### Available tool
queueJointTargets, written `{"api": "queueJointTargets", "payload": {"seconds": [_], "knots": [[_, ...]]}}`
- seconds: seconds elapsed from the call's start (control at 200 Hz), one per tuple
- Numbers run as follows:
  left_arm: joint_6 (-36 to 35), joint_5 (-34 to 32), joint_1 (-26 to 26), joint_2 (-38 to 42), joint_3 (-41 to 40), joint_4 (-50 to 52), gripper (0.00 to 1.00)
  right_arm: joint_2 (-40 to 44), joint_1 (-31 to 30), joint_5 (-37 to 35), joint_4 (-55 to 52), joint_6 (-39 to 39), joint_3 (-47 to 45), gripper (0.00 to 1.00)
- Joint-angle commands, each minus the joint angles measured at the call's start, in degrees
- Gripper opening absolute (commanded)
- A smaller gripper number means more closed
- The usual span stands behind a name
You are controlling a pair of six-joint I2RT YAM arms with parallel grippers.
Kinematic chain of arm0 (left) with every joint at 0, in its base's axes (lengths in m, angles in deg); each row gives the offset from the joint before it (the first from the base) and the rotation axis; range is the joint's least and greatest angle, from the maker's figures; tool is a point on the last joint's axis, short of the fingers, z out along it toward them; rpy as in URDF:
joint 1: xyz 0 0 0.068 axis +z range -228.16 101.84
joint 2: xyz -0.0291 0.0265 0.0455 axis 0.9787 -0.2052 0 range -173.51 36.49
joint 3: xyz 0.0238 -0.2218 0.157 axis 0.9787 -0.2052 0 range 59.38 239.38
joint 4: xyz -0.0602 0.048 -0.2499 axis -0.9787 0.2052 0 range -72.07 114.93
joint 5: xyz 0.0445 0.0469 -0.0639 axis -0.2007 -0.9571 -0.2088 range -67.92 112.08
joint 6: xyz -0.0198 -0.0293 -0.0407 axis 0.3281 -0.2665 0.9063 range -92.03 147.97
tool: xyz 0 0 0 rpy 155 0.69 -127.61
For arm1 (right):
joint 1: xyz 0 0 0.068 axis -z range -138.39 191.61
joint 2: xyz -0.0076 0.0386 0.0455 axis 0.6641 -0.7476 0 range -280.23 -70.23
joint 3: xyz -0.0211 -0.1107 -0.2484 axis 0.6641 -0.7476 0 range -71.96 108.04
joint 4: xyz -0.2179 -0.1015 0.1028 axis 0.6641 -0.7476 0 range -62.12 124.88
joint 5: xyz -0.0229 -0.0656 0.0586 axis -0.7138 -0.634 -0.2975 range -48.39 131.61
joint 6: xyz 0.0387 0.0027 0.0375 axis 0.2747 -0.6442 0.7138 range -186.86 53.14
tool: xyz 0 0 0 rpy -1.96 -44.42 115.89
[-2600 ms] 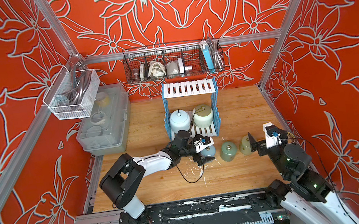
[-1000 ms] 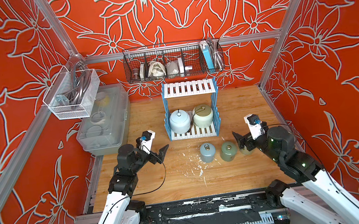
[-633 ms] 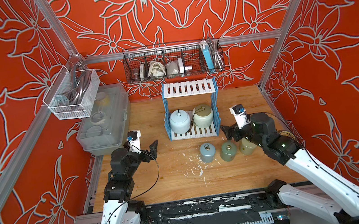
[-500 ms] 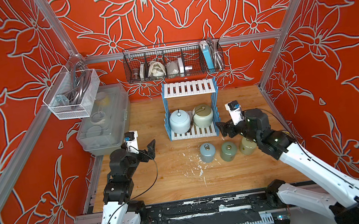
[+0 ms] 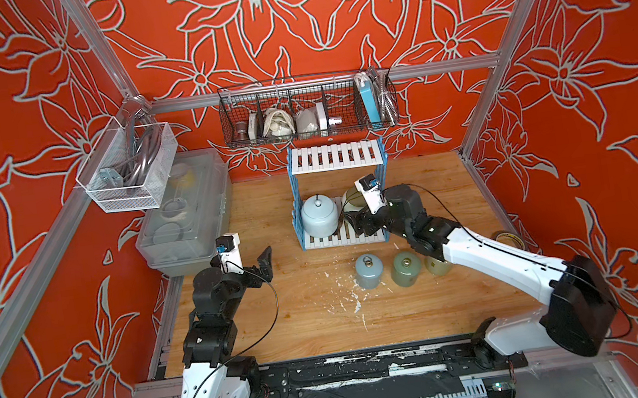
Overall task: Remove the tea canisters from the shelf
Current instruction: Pick up the tea canister from the shelf.
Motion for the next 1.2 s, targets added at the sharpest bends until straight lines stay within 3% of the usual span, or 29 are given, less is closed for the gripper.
{"api": "queueJointTargets", "payload": {"seconds": [0.0,0.525,0.836,1.136,1.196], "knots": [[-0.9,-1.1,-0.1,0.5,-0.6,-2.8,0.99,-3.7,-1.1,-0.9,6.4,-0.2,3.3,0.83],[-1.1,-1.6,-0.1,0.8,-0.3,-2.3,0.99,-23.6,-4.2,-6.6,17.6,-0.5,13.4,0.69],[0.0,0.7,0.1,0.1,-0.1,-1.3,0.99,-30.9,-4.3,-11.4,22.9,-1.2,16.1,0.61],[0.0,0.7,0.2,-0.4,0.1,-0.5,0.99,-36.6,-4.3,-10.7,22.8,-2.6,20.6,0.53],[-0.6,-0.1,0.0,-0.3,-0.3,-0.9,0.99,-37.4,-4.3,-10.0,22.4,-3.7,21.0,0.47]]}}
